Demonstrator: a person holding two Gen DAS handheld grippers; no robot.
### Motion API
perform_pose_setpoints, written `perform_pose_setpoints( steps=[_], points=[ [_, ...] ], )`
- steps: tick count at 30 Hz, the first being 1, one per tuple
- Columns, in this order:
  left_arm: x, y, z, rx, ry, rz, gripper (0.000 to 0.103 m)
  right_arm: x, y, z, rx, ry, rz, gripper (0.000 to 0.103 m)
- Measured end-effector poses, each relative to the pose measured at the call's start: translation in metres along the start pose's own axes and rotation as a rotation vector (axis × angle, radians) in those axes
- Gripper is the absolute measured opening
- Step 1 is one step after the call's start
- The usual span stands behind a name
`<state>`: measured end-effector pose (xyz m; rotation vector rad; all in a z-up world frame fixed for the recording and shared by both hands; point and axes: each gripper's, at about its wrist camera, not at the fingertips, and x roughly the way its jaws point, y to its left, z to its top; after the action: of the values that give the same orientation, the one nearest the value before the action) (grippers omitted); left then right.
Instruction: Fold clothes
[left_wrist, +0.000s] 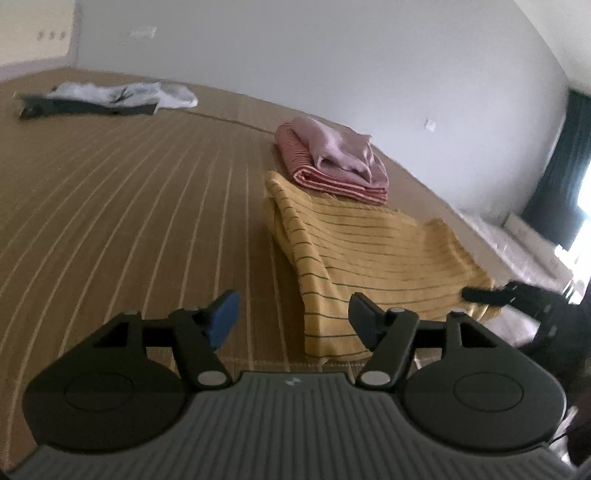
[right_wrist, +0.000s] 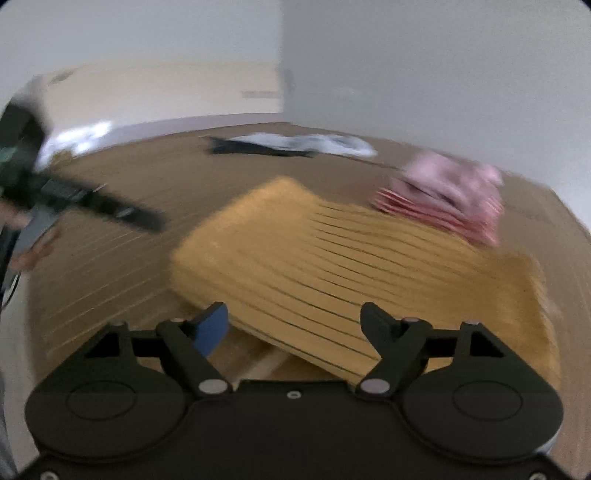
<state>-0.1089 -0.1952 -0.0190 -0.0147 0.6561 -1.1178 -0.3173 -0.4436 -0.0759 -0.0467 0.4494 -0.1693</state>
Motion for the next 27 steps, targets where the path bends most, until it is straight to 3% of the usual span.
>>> perform_pose_setpoints(
  steps=[5, 8, 14, 20, 23, 24, 27],
  points=[
    [-0.002, 0.020, 0.000, -0.132, -0.011, -0.016, 0.077, 0.038, 0.061, 0.006, -0.334, 0.031, -0.036, 0.082],
    [-0.003, 0.022, 0.001, -0.156, -0.015, -0.037, 0.078, 0.057, 0.078, 0.005, -0.464, 0.045, -0.071, 0.082],
    [0.000, 0.018, 0.003, -0.144, -0.006, -0.044, 0.082, 0.084, 0.077, 0.000, -0.546, 0.042, -0.121, 0.086],
    [0.005, 0.018, 0.004, -0.146, 0.005, -0.049, 0.083, 0.103, 0.068, 0.004, -0.535, 0.006, -0.160, 0.085],
    [0.008, 0.017, 0.003, -0.145, 0.011, -0.051, 0.083, 0.109, 0.058, 0.009, -0.451, 0.008, -0.118, 0.065],
    [0.008, 0.017, 0.003, -0.144, 0.013, -0.053, 0.083, 0.109, 0.056, 0.011, -0.422, 0.016, -0.109, 0.050],
    [0.012, 0.017, 0.002, -0.155, 0.019, -0.069, 0.083, 0.110, 0.049, 0.014, -0.369, 0.027, -0.105, 0.039]
  ],
)
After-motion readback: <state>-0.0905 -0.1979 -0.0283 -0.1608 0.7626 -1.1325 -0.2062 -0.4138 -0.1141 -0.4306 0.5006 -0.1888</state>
